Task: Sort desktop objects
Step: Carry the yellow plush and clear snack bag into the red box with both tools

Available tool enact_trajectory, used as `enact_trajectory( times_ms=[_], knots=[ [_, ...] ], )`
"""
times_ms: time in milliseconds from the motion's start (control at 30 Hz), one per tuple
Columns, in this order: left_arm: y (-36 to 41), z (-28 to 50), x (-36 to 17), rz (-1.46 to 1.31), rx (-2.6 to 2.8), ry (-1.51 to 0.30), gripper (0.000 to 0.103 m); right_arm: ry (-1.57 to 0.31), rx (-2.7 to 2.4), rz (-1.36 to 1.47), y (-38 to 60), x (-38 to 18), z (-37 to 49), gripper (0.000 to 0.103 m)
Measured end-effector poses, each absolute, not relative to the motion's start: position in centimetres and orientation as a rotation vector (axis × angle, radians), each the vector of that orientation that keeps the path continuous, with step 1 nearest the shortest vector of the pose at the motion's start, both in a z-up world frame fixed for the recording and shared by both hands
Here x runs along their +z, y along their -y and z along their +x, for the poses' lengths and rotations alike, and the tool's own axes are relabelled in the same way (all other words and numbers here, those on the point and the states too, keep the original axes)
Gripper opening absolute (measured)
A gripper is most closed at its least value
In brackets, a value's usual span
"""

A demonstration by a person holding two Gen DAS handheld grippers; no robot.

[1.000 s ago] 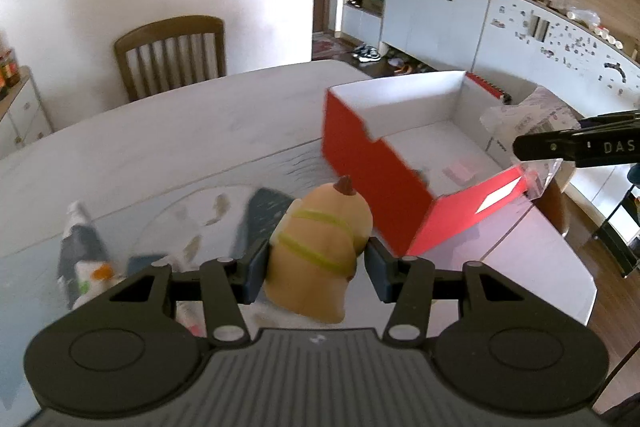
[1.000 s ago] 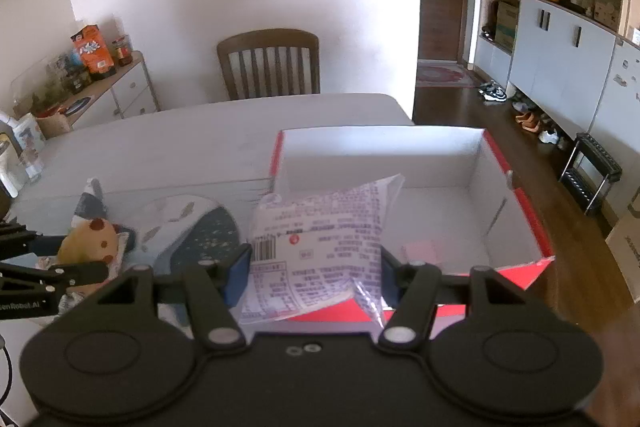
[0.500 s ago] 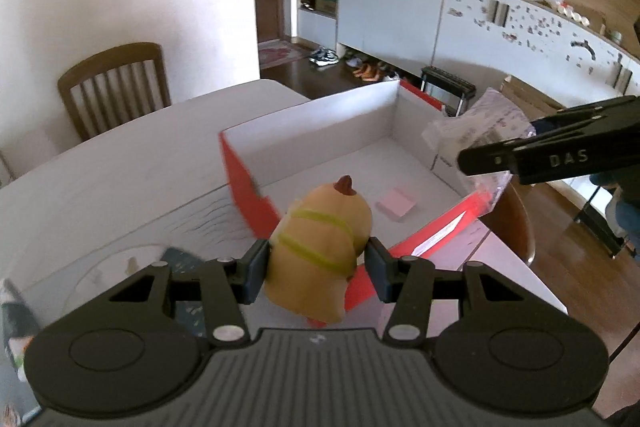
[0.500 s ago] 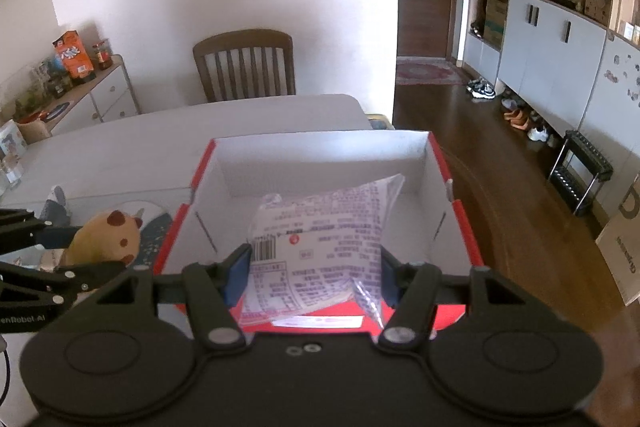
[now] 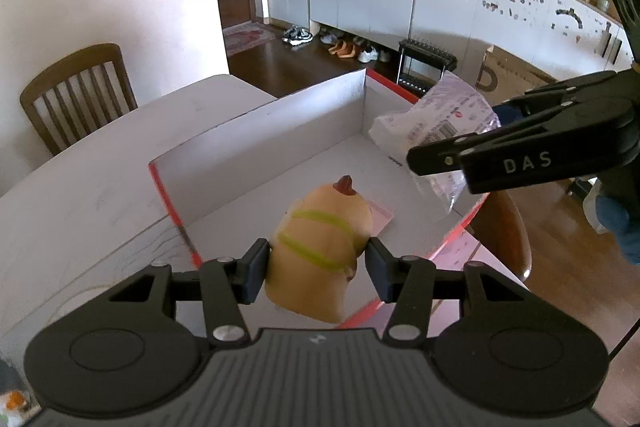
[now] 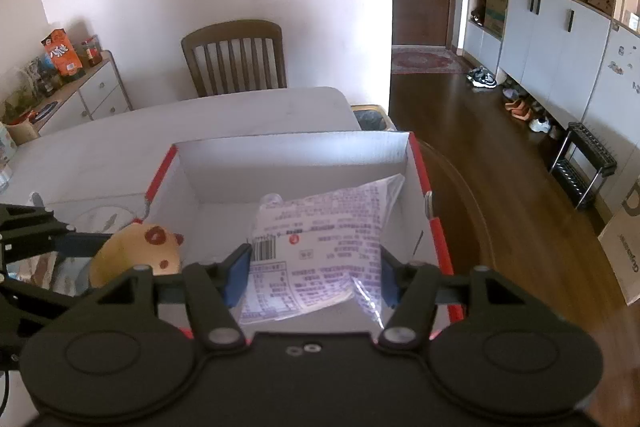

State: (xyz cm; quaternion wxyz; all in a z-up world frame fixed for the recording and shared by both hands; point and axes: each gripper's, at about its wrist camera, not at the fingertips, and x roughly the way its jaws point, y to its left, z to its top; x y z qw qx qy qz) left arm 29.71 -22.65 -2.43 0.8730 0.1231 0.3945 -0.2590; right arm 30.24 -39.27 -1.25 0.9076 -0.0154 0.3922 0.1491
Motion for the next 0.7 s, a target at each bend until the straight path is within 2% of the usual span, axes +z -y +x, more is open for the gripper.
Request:
enact_trajectory(
  times_ms=[700],
  knots=[
    [26.4, 35.6, -6.5, 0.357, -0.594, -0.994, 0.051, -0.903, 0.308, -0.123, 37.9, -6.2, 37.7, 0.062]
  ],
)
